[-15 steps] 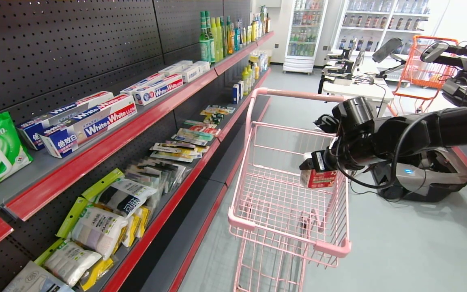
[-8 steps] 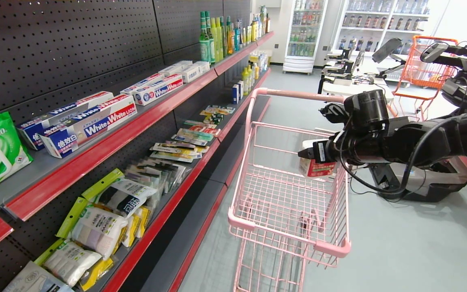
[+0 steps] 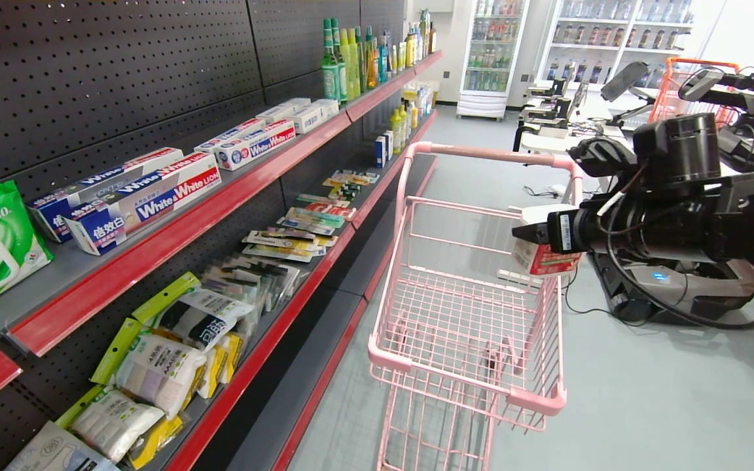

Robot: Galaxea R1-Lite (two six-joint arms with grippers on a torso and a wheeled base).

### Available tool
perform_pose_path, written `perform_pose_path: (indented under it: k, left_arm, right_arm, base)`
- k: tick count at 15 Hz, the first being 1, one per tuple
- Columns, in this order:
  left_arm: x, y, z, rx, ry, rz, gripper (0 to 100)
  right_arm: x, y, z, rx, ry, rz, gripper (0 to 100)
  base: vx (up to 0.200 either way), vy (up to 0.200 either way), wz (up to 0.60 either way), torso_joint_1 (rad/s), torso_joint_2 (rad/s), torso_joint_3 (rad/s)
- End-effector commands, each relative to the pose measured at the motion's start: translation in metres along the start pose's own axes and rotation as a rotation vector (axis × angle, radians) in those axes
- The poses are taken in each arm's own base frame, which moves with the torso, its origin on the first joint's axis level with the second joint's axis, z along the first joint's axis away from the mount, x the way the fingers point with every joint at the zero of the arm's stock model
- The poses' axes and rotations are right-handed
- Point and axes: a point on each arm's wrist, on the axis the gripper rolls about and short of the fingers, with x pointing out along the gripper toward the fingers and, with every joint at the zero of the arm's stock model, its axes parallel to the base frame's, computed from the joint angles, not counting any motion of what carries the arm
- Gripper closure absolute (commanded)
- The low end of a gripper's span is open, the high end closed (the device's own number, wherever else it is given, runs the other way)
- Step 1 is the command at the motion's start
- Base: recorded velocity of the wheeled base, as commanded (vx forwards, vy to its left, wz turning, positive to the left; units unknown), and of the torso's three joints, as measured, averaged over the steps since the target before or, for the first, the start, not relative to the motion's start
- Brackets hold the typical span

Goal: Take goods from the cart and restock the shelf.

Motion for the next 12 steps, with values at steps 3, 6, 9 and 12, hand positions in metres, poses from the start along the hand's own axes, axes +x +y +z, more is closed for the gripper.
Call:
perform_pose_path:
  k: [3,6,9,12]
  left_arm:
    - [0.000,0.000,0.000,0.000,0.001,0.001,0]
    - [0.000,0.000,0.000,0.000,0.001,0.001,0]
    - [0.000,0.000,0.000,0.000,0.001,0.001,0]
    - [0.000,0.000,0.000,0.000,0.001,0.001,0]
  right_arm:
    - [-0.054,-0.005,0.004,0.002,-0.095,-0.003,100]
    - [-0.090,-0.008,-0.012,0.003,-0.121,0.005,100]
    - [-0.125,-0.019,-0.032,-0.003,-0.150,-0.042,100]
    - [-0.147,-0.020,-0.047,-0.009,-0.181,-0.046,100]
  base:
    - [0.000,0.000,0.00,0.000,0.00,0.000]
    - [0.000,0.000,0.00,0.000,0.00,0.000]
    - [0.000,0.000,0.00,0.000,0.00,0.000]
    - [0.000,0.000,0.00,0.000,0.00,0.000]
